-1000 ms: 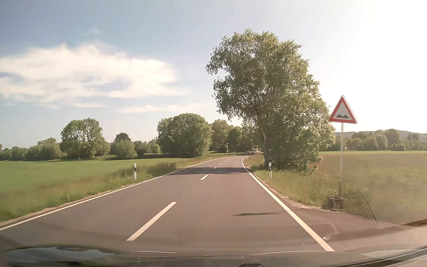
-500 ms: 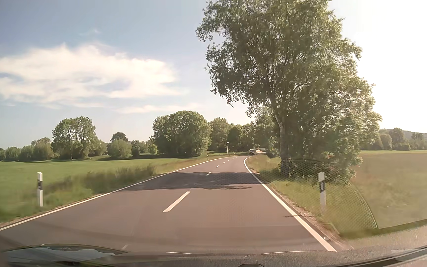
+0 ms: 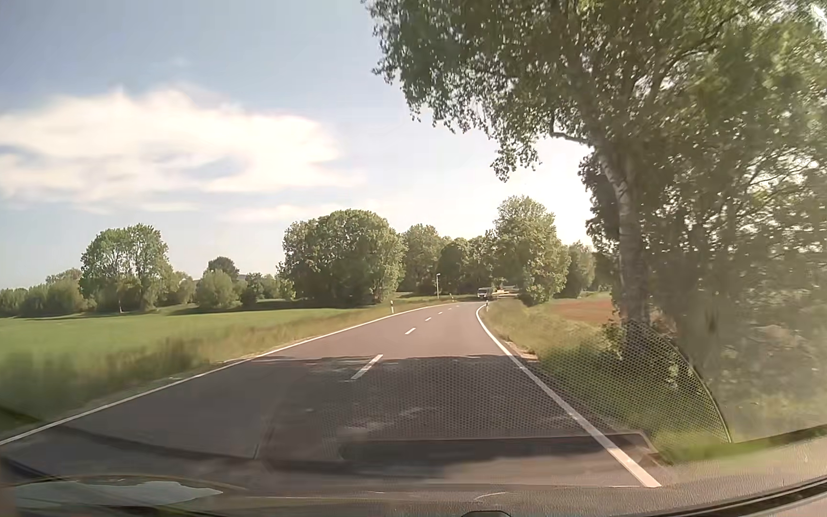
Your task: Follow the waypoints while adhering to traffic rules and regulations
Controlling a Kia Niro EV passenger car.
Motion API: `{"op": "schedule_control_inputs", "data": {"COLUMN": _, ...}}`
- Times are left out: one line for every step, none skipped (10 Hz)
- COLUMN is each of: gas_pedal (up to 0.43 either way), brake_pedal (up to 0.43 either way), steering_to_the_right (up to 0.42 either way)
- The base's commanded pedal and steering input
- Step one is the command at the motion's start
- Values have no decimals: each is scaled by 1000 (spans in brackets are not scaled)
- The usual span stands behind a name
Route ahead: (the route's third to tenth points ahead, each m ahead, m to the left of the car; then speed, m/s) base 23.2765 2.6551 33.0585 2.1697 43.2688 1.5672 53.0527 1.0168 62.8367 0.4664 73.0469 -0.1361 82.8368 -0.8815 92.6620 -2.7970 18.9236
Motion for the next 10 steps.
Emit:
{"op": "schedule_control_inputs", "data": {"gas_pedal": 150, "brake_pedal": 0, "steering_to_the_right": 0}}
{"op": "schedule_control_inputs", "data": {"gas_pedal": 157, "brake_pedal": 0, "steering_to_the_right": 0}}
{"op": "schedule_control_inputs", "data": {"gas_pedal": 177, "brake_pedal": 0, "steering_to_the_right": 1}}
{"op": "schedule_control_inputs", "data": {"gas_pedal": 177, "brake_pedal": 0, "steering_to_the_right": 1}}
{"op": "schedule_control_inputs", "data": {"gas_pedal": 177, "brake_pedal": 0, "steering_to_the_right": 2}}
{"op": "schedule_control_inputs", "data": {"gas_pedal": 177, "brake_pedal": 0, "steering_to_the_right": 2}}
{"op": "schedule_control_inputs", "data": {"gas_pedal": 177, "brake_pedal": 0, "steering_to_the_right": 4}}
{"op": "schedule_control_inputs", "data": {"gas_pedal": 177, "brake_pedal": 0, "steering_to_the_right": 4}}
{"op": "schedule_control_inputs", "data": {"gas_pedal": 157, "brake_pedal": 0, "steering_to_the_right": 4}}
{"op": "schedule_control_inputs", "data": {"gas_pedal": 157, "brake_pedal": 0, "steering_to_the_right": 5}}
